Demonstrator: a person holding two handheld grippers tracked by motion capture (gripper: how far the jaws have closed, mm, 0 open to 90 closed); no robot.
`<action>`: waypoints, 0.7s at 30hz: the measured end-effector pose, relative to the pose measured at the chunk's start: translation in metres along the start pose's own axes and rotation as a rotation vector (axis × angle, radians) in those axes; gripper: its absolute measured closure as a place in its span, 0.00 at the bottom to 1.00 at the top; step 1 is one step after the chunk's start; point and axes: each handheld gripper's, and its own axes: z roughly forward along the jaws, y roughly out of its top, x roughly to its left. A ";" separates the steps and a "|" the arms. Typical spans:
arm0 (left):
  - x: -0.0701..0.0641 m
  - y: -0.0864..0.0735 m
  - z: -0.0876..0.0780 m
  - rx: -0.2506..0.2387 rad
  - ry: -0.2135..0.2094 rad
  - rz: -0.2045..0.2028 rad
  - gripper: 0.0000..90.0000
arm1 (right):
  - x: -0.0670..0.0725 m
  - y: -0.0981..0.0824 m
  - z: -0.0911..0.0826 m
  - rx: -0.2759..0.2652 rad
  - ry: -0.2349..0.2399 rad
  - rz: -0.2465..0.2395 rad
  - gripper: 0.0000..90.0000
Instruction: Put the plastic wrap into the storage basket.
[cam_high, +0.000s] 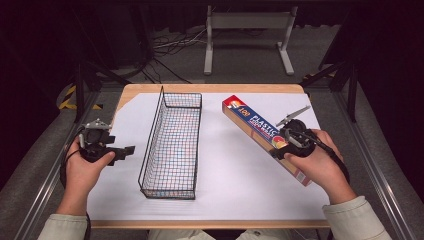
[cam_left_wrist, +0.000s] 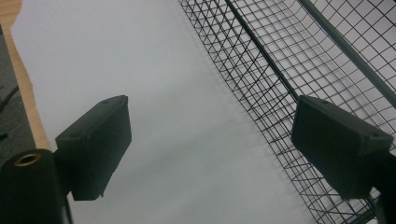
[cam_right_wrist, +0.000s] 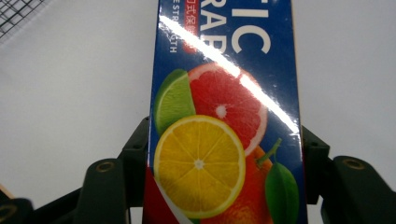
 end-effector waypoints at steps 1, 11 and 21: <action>0.000 0.001 -0.001 0.003 -0.011 0.003 0.14 | -0.001 0.001 -0.003 -0.003 0.004 -0.013 0.45; -0.007 0.008 -0.014 -0.007 -0.037 0.057 0.11 | -0.006 0.015 -0.032 -0.020 0.048 -0.185 0.45; -0.034 0.024 -0.025 -0.019 -0.106 0.207 0.11 | 0.002 0.031 -0.036 -0.025 0.122 -0.412 0.45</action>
